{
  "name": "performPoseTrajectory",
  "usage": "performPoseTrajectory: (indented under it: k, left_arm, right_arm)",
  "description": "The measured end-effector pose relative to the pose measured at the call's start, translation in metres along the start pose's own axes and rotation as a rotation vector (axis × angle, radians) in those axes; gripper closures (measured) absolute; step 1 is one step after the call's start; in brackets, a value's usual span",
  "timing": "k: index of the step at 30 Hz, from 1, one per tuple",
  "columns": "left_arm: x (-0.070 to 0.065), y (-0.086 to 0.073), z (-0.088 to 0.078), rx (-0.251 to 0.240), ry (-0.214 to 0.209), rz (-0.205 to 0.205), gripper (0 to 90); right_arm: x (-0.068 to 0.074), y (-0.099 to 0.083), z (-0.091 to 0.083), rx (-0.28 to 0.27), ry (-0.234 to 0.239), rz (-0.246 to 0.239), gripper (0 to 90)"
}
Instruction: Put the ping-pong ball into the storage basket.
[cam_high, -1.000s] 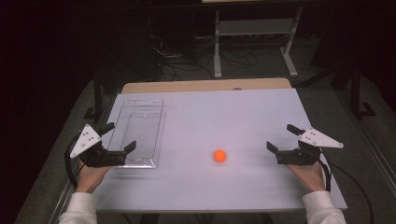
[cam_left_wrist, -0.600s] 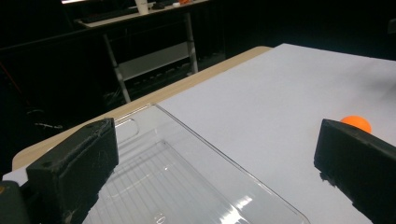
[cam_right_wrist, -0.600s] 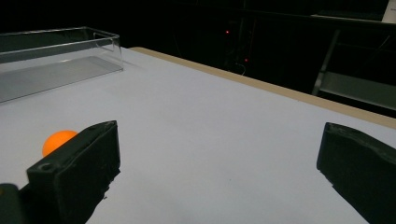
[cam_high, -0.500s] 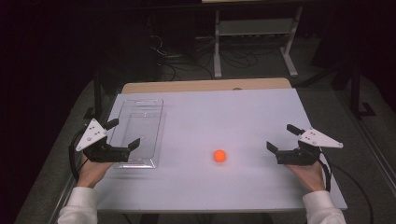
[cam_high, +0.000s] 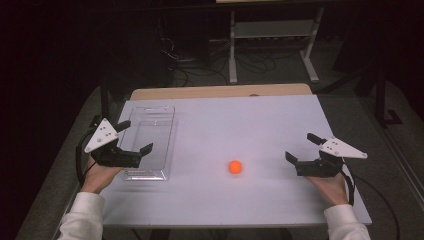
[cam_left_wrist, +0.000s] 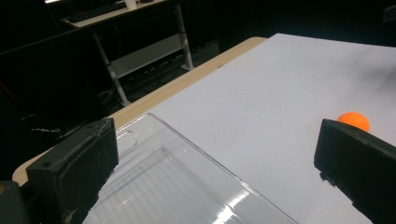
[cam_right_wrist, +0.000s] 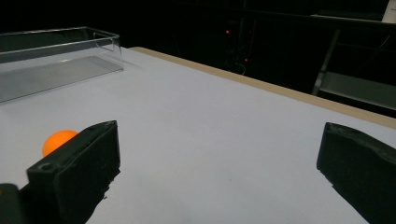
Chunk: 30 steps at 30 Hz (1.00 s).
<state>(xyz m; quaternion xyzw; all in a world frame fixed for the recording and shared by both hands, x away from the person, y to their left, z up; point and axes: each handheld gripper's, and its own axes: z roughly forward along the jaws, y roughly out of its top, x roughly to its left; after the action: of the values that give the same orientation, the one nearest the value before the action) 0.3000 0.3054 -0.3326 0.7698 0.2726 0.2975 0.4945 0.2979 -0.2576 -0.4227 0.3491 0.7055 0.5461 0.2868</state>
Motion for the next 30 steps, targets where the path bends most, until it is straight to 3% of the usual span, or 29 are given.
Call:
performPoseTrajectory:
  k: [15, 23, 30]
  left_arm:
    - [-0.002, 0.013, 0.016, 0.057, -0.058, 0.025, 0.0]
    - [-0.007, 0.019, 0.025, 0.107, -0.092, 0.067, 0.0]
    - [-0.008, 0.023, 0.03, 0.129, -0.11, 0.078, 0.0]
  right_arm:
    - [0.0, 0.0, 0.0, 0.0, 0.001, 0.0, 0.0]
    - [0.0, 0.0, 0.0, 0.0, 0.001, 0.0, 0.0]
    - [0.001, 0.0, 0.001, 0.006, 0.005, 0.0, 0.0]
